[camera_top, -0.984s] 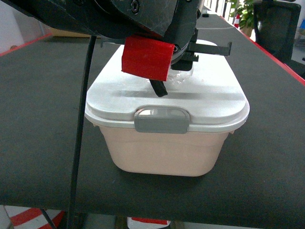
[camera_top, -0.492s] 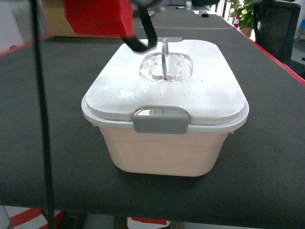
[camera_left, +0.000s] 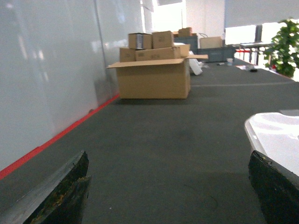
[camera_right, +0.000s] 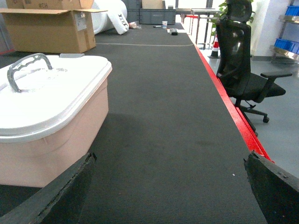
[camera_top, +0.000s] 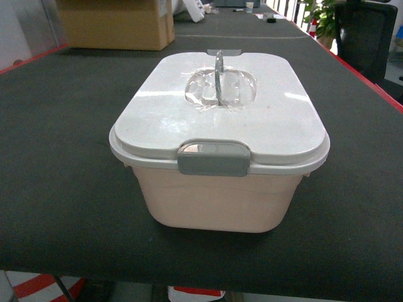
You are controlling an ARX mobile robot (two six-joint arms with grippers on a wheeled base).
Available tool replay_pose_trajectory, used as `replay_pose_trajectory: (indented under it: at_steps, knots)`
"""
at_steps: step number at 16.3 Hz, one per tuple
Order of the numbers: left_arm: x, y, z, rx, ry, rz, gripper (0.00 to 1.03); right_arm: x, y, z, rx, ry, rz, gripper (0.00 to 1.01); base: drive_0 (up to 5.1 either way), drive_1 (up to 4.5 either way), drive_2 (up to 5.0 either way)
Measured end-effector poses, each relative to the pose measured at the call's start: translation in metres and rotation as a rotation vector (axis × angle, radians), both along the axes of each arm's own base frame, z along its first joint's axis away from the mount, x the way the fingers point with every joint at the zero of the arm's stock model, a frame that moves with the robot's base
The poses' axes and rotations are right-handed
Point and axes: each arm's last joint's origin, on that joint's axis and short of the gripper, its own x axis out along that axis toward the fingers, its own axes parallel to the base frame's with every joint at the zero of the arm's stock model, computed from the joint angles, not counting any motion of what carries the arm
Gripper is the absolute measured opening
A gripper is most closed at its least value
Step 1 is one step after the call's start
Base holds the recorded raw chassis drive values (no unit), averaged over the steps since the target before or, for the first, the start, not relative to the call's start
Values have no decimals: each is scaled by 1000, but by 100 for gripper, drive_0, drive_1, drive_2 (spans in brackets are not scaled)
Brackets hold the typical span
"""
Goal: Pick capacitor and pack into box
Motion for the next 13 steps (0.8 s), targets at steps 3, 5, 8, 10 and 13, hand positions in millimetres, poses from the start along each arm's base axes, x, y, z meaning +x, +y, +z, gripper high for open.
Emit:
replay_pose_trajectory:
  at_steps: [3,5,8,10,13]
  knots:
    - [-1,1,2,-33,36,-28,95,0,0,0,0,0,0,98,0,0,0]
    - [-5,5,0,-46,142,-107,81,0,0,0,0,0,0,98,0,0,0]
    - [-17,14,-14,-85,197,-130,48,0,0,0,0,0,0,98,0,0,0]
    - [-23,17,-24,-93,216,-142,25,0,0,0,0,0,0,98,0,0,0]
    - [-30,29,-27,-102,191,-114,2,0,0,0,0,1,0,98,0,0,0]
